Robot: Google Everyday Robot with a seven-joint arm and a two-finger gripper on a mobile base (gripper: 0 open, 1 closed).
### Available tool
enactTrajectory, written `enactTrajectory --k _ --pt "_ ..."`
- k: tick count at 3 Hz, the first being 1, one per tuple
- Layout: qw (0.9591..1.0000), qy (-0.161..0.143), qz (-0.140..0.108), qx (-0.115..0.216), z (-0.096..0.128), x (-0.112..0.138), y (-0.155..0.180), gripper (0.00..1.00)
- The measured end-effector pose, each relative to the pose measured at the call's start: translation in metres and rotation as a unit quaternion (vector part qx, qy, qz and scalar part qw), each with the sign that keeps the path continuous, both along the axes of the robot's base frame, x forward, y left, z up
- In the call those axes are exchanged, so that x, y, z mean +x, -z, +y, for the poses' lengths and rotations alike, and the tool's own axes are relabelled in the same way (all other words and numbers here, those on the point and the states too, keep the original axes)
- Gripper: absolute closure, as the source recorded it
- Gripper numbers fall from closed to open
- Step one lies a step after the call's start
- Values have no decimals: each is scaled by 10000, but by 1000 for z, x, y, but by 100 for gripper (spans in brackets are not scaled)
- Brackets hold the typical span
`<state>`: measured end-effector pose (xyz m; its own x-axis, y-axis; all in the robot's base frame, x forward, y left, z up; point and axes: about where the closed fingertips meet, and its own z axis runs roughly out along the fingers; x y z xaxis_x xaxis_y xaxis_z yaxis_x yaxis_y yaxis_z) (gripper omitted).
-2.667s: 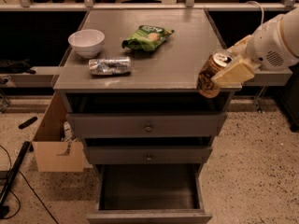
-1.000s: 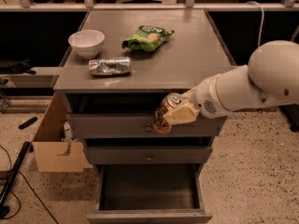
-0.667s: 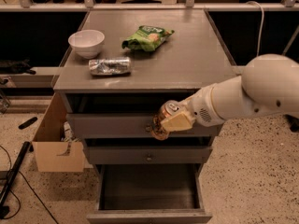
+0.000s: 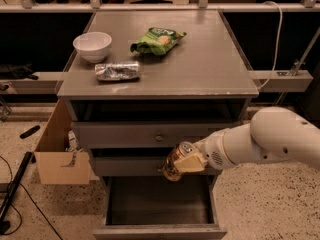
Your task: Place orange can into bottom drawer
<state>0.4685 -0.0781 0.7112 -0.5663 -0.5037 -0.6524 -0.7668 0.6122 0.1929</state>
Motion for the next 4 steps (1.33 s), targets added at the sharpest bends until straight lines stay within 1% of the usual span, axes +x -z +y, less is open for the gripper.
enactTrajectory --k 1,2,3,4 --pt "10000 0 0 0 0 0 0 100" --pt "9995 93 293 0 7 -2 34 100" --pt "9977 223 626 -133 12 3 83 100" --pt "9968 238 729 -223 14 15 123 100"
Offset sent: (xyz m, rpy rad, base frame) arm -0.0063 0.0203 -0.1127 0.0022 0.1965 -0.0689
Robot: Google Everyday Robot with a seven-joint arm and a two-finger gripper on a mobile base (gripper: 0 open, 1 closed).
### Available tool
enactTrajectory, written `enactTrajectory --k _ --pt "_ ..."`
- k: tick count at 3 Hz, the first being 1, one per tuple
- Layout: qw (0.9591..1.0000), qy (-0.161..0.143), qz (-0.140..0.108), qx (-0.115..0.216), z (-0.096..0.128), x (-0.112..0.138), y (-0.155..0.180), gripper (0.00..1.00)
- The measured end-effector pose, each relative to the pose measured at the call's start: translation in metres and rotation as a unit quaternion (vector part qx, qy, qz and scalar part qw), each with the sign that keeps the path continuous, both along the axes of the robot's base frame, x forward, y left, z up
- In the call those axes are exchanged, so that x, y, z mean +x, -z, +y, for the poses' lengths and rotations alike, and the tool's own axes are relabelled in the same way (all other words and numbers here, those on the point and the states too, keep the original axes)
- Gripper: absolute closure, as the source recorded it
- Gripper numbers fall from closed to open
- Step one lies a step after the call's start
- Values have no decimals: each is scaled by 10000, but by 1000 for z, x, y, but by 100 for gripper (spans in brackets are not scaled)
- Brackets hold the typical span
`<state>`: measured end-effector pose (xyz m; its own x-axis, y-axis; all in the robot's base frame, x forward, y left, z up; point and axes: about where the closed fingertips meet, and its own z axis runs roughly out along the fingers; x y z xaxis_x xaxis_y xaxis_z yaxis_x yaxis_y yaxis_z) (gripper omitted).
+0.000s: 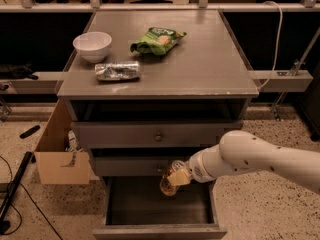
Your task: Place orange can into bottom drawer
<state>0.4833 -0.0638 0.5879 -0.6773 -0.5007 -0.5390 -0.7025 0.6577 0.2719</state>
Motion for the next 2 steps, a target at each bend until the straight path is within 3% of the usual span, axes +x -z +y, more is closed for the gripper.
enactTrajectory --k 1,2 --pt "9996 -2 271 -18 0 5 55 100" --pt "9996 -2 271 -18 0 5 55 100"
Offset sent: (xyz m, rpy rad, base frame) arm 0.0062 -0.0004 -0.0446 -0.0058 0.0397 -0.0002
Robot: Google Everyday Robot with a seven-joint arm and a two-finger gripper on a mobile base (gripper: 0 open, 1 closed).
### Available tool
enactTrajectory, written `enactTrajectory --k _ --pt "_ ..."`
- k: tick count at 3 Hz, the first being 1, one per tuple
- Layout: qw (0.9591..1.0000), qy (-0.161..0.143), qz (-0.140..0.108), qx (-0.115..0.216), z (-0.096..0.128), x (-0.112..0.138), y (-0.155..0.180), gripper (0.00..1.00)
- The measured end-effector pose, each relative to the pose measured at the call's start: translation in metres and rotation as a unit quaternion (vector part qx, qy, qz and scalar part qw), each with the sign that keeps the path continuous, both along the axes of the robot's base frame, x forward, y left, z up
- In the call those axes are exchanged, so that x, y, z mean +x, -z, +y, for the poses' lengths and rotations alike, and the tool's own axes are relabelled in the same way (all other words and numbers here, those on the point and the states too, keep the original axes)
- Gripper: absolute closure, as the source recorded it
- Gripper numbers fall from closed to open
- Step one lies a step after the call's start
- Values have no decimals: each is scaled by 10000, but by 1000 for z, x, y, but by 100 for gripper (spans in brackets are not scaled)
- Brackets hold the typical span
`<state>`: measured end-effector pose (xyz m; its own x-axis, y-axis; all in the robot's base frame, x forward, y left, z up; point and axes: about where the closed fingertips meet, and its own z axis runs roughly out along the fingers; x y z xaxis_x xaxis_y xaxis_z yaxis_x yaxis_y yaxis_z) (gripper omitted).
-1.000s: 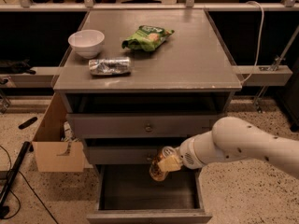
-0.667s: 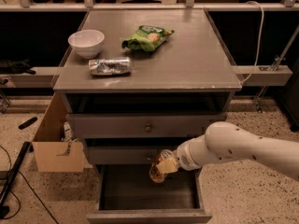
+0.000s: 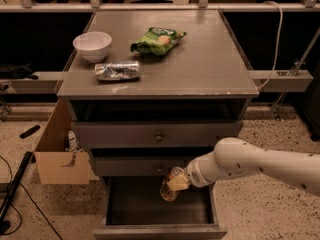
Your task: Place orange can into bottom drawer
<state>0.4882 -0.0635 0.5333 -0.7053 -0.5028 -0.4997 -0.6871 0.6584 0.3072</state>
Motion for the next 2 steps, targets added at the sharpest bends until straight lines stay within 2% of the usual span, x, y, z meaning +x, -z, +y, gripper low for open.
enactTrajectory --k 1,2 --pt "9999 -80 86 46 14 -9 35 100" --pt "9993 -49 364 65 23 -25 105 100"
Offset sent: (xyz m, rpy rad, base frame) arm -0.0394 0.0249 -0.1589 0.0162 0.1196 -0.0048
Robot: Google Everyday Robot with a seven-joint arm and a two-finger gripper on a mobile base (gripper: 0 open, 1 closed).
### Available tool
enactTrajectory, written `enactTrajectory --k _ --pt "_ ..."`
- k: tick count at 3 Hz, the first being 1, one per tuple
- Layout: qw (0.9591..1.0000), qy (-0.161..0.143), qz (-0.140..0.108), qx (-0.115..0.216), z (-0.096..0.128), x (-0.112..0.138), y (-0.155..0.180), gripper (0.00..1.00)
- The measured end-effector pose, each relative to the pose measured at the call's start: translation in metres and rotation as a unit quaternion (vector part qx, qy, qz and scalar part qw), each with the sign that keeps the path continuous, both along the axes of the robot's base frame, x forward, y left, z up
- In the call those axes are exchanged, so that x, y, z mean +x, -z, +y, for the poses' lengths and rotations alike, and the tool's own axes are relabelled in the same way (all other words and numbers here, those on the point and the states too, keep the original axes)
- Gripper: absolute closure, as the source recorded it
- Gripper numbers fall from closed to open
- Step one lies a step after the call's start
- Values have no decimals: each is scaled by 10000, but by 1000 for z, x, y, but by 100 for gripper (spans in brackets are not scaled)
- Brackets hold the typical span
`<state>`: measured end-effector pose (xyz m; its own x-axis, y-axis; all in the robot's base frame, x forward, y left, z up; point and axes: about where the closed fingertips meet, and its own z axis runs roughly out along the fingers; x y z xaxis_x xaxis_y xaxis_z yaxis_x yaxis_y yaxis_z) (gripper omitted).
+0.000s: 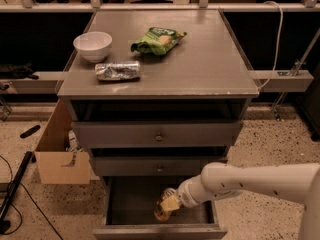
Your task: Place orange can into bottom drawer
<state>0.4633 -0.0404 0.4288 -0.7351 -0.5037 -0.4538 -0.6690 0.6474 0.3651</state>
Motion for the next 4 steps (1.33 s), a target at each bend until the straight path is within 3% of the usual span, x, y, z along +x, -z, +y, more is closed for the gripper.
enactTrajectory --k 1,4 --pt "9998 22 182 16 6 -7 41 100" --pt "9988 338 334 -78 -11 34 104 100"
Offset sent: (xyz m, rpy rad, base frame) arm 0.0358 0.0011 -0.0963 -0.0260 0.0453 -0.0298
